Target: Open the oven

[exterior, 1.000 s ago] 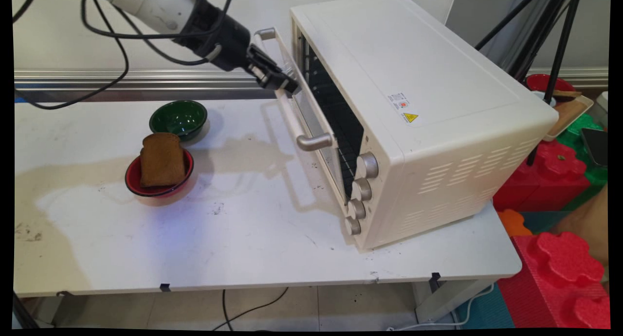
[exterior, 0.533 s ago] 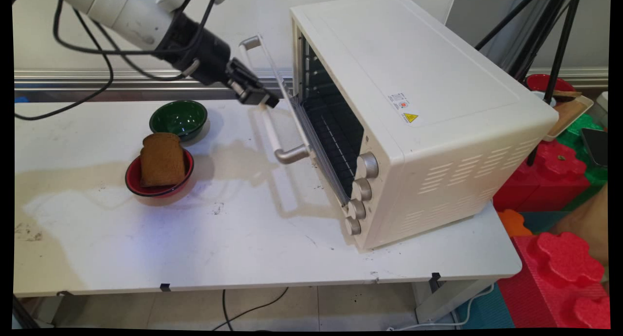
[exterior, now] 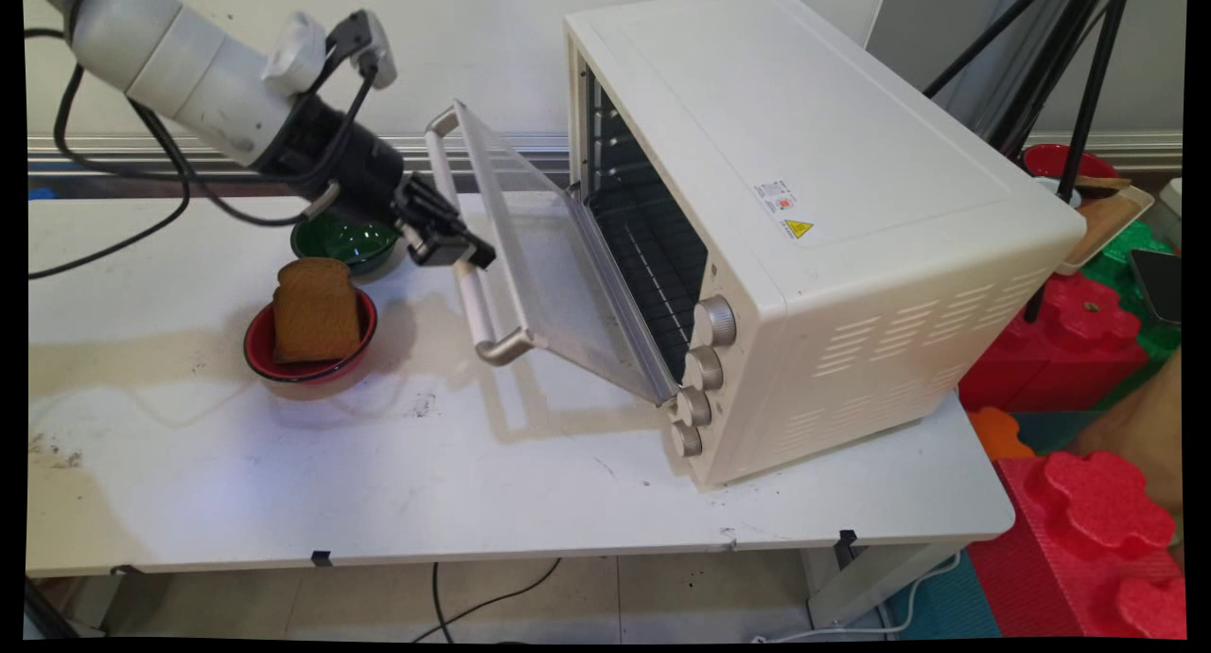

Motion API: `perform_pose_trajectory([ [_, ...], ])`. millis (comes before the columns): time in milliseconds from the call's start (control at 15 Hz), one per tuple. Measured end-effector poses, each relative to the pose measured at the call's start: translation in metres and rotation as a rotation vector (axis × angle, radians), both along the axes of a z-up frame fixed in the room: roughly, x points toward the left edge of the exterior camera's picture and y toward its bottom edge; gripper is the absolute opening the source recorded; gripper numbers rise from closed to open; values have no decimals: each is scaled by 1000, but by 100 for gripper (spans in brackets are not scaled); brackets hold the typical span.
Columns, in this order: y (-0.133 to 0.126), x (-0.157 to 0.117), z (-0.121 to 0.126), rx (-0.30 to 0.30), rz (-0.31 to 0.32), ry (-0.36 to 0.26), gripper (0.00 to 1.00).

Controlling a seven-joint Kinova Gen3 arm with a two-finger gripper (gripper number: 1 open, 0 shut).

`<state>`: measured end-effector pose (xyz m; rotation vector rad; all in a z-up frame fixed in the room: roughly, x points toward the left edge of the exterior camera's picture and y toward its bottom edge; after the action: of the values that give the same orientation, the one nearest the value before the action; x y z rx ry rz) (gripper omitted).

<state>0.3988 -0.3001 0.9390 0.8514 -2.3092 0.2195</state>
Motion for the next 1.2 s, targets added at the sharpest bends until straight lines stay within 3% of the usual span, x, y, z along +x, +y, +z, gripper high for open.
perform_pose_trajectory([
  [1200,22,26,-79,51,-46,-74,0],
])
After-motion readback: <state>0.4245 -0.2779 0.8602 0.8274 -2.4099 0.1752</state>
